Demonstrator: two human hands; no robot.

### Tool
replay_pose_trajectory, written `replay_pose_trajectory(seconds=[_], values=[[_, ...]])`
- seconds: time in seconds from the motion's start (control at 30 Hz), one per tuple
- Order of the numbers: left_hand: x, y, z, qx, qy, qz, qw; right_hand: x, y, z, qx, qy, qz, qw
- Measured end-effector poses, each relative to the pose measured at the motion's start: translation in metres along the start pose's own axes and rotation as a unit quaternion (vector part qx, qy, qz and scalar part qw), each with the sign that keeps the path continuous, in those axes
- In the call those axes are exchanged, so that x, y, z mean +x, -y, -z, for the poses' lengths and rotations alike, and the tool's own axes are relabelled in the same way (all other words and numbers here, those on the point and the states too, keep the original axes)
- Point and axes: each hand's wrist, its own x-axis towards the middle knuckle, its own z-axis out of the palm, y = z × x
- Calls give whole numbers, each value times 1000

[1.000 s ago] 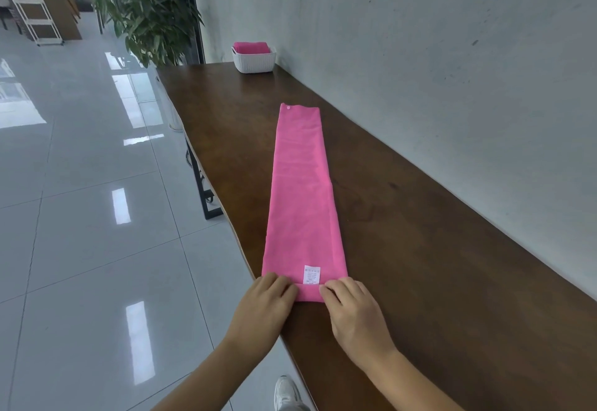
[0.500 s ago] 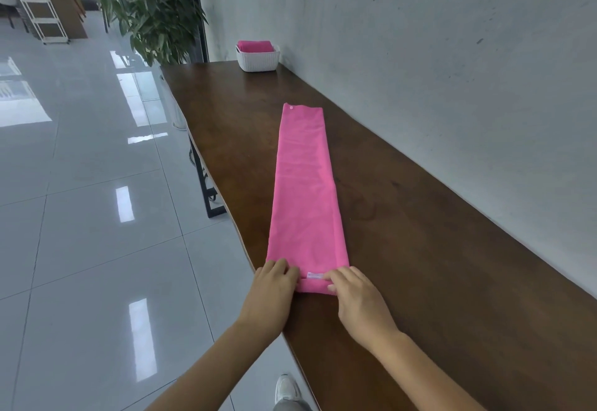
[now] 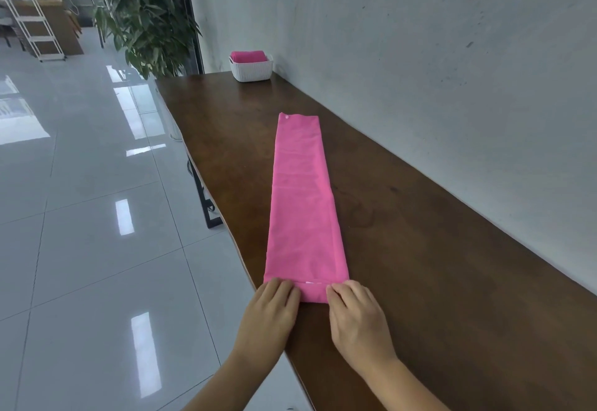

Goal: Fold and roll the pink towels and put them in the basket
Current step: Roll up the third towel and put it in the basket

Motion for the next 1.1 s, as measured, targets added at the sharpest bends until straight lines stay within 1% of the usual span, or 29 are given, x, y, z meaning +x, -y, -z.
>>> replay_pose_trajectory(seconds=[0.17, 0.23, 0.33, 0.4, 0.47, 0.5, 0.57, 0.6, 0.63, 0.67, 0.7, 0.73, 0.77, 0.8, 0.83, 0.87, 0.9, 0.93, 1.0, 1.03, 1.1], values=[[-2, 6, -10, -9, -9, 23, 1000, 5, -7, -1, 7, 27, 18, 999], [5, 8, -10, -23, -6, 48, 999, 16, -11, 1, 30, 46, -3, 998], [15, 12, -9, -34, 28, 75, 996, 32, -18, 4, 78, 111, -57, 989], [20, 16, -6, -50, 60, 96, 992, 45, -22, 10, 134, 185, -116, 967], [26, 21, 2, -78, 106, 110, 985, 58, -26, 20, 212, 267, -192, 920], [31, 22, 6, -98, 129, 116, 980, 63, -29, 24, 238, 297, -215, 899], [38, 24, 13, -137, 172, 152, 964, 70, -35, 30, 264, 338, -228, 874], [42, 24, 16, -156, 194, 176, 952, 74, -37, 33, 277, 349, -235, 864], [44, 24, 16, -174, 199, 197, 944, 76, -39, 36, 293, 352, -245, 855], [46, 24, 16, -186, 191, 215, 940, 77, -39, 37, 310, 346, -258, 847], [46, 23, 15, -181, 176, 219, 942, 78, -39, 38, 318, 328, -270, 847], [45, 21, 15, -160, 156, 212, 951, 76, -36, 38, 313, 296, -280, 858], [42, 17, 14, -130, 127, 194, 964, 73, -32, 37, 286, 255, -279, 881], [38, 14, 12, -94, 93, 161, 978, 67, -26, 33, 232, 205, -258, 915], [31, 11, 9, -60, 59, 120, 989, 59, -22, 29, 154, 141, -202, 957], [23, 8, 6, -28, 24, 75, 996, 49, -17, 22, 83, 83, -131, 984], [14, 6, 0, -3, -8, 39, 999, 39, -12, 17, 33, 38, -69, 996], [6, 6, -7, 9, -28, 19, 999, 29, -8, 12, 8, 10, -29, 999], [-6, 5, -15, 16, -37, 17, 999, 13, 1, 5, -11, -24, -2, 1000], [-9, 5, -19, 24, -32, 22, 999, 9, 6, 3, -14, -23, -17, 1000], [-7, 6, -21, 27, -23, 32, 999, 4, 8, -3, -22, 4, -37, 999]])
